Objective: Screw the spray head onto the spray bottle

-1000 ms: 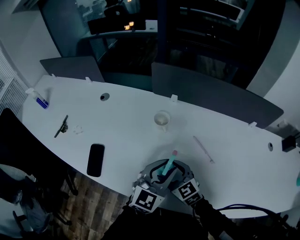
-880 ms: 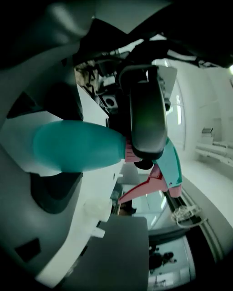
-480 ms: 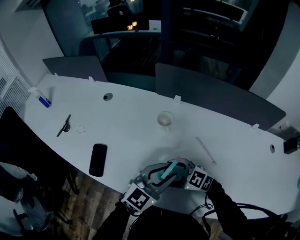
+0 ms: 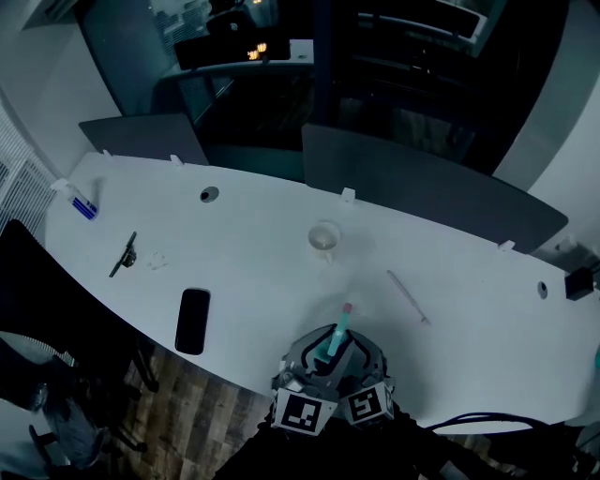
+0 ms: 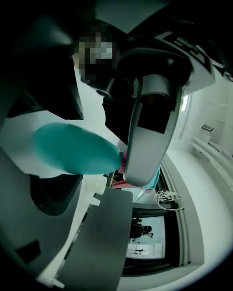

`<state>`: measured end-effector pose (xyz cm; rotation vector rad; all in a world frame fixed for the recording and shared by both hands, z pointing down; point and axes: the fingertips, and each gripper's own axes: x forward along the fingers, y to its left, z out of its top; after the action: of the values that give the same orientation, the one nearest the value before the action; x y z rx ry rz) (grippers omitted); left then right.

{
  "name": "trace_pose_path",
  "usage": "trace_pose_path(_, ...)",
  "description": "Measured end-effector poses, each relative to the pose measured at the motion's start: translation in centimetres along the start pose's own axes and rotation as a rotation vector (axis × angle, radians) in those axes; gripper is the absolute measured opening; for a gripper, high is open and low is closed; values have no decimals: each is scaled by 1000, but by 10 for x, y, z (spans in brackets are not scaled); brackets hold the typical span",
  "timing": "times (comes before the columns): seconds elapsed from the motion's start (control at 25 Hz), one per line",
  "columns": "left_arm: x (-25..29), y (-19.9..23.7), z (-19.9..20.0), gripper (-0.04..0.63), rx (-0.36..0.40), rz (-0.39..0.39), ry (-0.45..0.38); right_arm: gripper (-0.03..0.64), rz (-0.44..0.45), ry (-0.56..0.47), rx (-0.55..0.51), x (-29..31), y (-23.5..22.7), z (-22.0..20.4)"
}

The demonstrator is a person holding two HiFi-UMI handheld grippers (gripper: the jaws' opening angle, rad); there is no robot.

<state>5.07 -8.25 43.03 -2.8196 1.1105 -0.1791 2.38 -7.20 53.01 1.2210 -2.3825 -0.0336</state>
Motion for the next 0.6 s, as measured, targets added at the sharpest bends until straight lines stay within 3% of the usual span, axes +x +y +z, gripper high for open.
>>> trace_pose_path(0.12,-1,2,0,143,-9,32,-5,367,-43,8,-26,4,-1,3)
trace_pose_path(0.24,-3,1,0,143,-24,-9,-11,360,65,-24,-23,3,2,3)
trace_pose_path(0.44,-11,-6,-1,143,1,-200,-9,348,454,-91,-148,-1,15,0)
trace_pose_path(0.6,-18,-14,-3,143,-5,-339,0,341,755,-41,-283,-8,19,-10)
